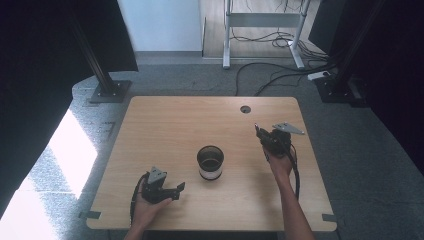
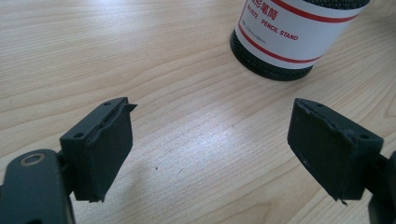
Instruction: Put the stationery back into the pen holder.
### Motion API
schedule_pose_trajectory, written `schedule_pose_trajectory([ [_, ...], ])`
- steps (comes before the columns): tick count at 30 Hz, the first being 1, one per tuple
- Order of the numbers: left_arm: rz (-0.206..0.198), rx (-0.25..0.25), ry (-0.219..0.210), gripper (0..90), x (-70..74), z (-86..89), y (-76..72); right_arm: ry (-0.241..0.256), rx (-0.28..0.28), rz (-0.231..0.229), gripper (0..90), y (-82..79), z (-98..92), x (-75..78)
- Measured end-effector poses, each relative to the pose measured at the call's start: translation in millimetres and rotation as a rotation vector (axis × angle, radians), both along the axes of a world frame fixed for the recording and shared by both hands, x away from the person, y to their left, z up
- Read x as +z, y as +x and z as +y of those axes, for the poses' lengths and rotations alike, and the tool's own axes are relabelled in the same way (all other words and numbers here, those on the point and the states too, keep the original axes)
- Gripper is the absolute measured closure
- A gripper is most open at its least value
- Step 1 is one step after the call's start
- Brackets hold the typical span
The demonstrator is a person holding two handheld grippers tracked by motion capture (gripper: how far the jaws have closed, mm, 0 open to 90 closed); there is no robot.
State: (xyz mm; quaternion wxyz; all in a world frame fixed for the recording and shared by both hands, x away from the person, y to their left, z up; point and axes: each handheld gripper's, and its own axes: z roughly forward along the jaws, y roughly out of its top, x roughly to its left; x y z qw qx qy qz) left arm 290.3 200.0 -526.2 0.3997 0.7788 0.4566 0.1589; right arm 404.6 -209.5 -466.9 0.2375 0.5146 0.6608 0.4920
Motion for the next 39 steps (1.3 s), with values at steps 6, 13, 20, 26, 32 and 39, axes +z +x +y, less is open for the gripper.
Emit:
schedule_pose_trajectory([
  [6,0.002,0.001,0.005,14.5,-0.9,-0.8,0.2,0.015,0.024,-0.023,79.5,-4.2,5.7,5.6],
  [13,0.005,-0.005,0.008,14.5,-1.8,-2.6,-0.1,0.025,0.055,-0.060,79.5,-10.9,13.8,19.0],
  [20,0.006,-0.007,0.010,14.5,-1.9,-3.0,-0.3,0.063,0.097,-0.124,79.5,-22.5,24.3,39.6],
  [26,0.008,-0.008,0.013,14.5,-2.0,-3.1,-0.4,0.076,0.132,-0.175,79.5,-32.0,35.6,53.9],
  [32,0.010,-0.011,0.015,14.5,-2.9,-3.8,-0.2,0.079,0.164,-0.204,79.5,-37.4,47.5,63.5],
  [39,0.012,-0.013,0.014,14.6,-3.5,-3.9,0.0,0.087,0.184,-0.222,79.5,-40.3,57.2,67.9],
])
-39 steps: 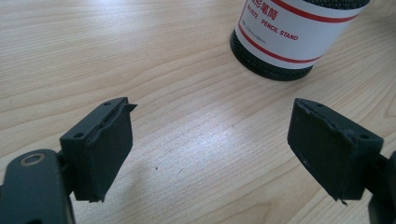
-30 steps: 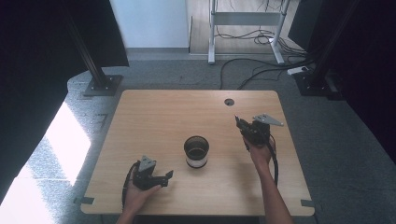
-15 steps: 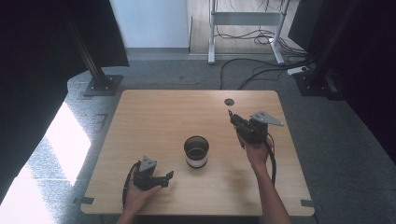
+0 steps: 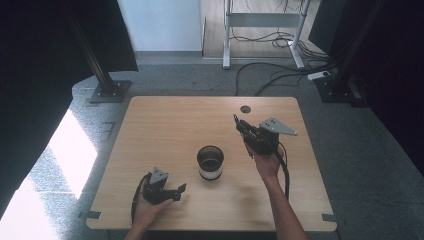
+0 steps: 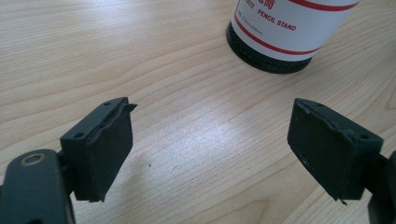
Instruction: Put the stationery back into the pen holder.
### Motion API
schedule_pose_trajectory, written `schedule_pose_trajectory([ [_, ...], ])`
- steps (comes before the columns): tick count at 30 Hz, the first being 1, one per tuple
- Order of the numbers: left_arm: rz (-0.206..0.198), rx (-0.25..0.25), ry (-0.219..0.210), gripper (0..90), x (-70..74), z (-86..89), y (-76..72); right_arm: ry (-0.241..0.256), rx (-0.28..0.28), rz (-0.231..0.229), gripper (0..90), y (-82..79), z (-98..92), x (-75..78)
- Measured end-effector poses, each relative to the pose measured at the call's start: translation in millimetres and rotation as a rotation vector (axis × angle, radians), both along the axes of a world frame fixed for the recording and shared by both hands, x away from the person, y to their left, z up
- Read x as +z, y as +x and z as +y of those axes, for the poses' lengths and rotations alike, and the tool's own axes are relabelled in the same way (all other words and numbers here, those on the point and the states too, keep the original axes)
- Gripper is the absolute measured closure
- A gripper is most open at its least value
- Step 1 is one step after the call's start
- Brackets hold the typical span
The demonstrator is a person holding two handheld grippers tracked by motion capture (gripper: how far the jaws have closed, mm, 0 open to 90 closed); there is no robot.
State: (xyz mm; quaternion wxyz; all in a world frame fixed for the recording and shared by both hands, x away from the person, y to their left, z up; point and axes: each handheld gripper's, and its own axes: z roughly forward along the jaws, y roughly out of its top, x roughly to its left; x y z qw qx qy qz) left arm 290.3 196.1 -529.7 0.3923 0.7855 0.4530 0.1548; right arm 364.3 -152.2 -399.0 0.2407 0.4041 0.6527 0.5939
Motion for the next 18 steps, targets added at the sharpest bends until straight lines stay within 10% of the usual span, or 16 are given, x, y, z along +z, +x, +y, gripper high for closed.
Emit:
schedule_pose_trajectory([
  [18,0.007,-0.012,0.008,14.6,-1.0,-1.8,-0.4,0.024,0.044,-0.026,79.5,-4.1,19.3,8.7],
])
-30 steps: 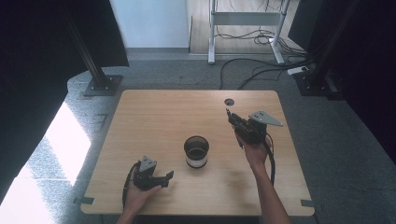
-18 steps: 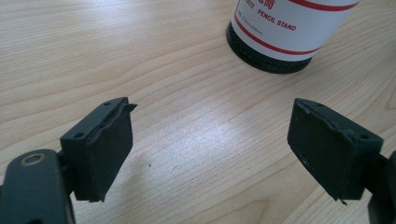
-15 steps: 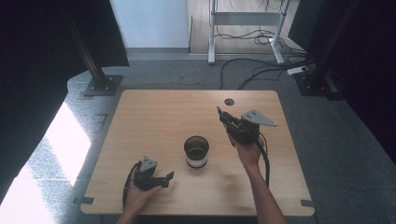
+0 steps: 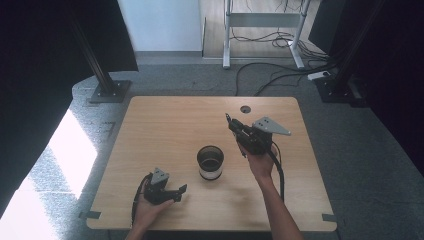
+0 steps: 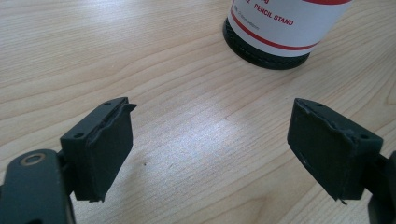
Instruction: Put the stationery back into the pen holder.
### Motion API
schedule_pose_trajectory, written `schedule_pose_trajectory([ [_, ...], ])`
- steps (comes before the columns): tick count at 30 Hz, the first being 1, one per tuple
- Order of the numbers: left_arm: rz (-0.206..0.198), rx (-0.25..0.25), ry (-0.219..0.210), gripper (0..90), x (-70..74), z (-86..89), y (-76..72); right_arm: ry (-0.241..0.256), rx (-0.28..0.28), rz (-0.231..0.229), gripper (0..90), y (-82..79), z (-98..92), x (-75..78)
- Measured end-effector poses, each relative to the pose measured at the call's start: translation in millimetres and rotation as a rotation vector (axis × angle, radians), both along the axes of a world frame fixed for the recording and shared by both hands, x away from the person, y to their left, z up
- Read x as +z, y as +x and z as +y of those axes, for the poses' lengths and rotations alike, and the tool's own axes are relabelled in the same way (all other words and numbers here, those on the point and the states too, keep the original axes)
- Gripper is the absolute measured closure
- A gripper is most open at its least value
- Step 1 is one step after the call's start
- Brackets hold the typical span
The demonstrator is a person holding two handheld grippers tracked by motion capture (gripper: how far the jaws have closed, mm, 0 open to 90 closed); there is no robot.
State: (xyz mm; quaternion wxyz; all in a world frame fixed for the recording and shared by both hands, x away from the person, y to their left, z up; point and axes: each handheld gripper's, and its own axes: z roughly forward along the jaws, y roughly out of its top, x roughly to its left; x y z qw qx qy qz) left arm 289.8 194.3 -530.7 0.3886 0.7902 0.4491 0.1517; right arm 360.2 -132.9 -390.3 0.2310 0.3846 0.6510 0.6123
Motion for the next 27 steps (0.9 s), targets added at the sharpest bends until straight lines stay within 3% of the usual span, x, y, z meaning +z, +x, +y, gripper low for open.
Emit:
schedule_pose_trajectory([
  [27,0.008,-0.011,0.010,14.8,-2.0,-1.0,0.2,-0.007,0.048,-0.001,79.4,8.2,37.3,-2.4],
])
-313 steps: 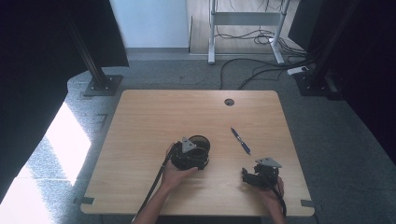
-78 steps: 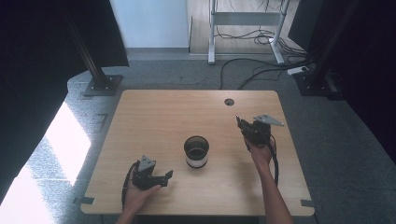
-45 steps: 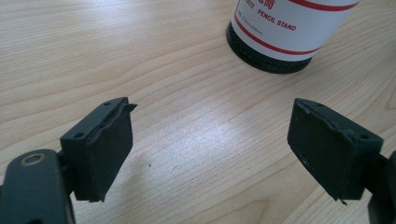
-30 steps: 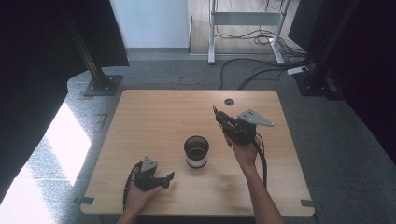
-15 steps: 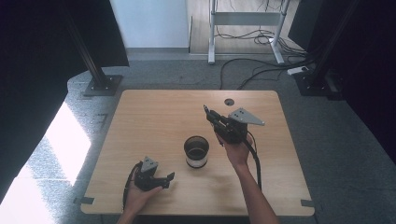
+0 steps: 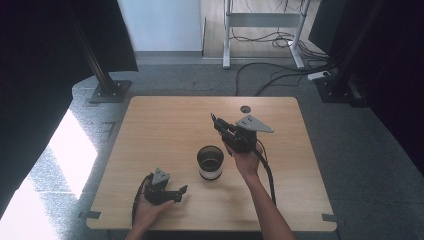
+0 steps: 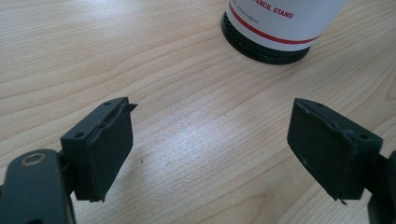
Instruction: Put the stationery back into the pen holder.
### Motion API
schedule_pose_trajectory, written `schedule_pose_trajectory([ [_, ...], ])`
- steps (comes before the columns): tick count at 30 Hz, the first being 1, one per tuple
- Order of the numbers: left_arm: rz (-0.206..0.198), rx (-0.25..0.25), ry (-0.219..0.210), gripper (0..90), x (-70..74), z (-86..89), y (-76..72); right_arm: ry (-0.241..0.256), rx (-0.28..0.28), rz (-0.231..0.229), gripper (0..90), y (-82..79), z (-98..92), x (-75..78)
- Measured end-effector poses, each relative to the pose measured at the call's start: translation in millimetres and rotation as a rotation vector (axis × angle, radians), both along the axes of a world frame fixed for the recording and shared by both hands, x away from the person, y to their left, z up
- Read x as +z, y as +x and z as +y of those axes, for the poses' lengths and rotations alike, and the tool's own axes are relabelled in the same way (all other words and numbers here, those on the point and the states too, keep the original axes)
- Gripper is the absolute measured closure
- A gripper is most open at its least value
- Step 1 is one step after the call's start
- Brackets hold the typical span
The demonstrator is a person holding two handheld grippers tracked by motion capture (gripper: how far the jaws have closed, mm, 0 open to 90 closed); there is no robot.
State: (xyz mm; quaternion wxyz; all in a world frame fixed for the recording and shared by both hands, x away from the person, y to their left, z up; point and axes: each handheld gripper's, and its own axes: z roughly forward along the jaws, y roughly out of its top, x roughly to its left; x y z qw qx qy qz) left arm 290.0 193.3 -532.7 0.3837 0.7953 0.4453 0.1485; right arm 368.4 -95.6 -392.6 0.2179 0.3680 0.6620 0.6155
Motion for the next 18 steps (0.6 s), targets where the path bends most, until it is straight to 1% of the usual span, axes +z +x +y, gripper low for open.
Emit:
schedule_pose_trajectory([
  [6,-0.004,-0.001,-0.005,15.2,0.4,0.0,-0.2,-0.006,0.006,0.001,79.4,2.3,4.6,-1.5],
  [10,0.001,-0.004,-0.002,15.2,-0.6,-0.5,0.1,-0.007,0.011,0.011,79.4,5.2,10.7,-4.3],
  [18,0.004,-0.012,0.005,15.2,-1.1,-1.2,-0.1,-0.007,0.017,0.016,79.3,9.1,19.6,-8.0],
])
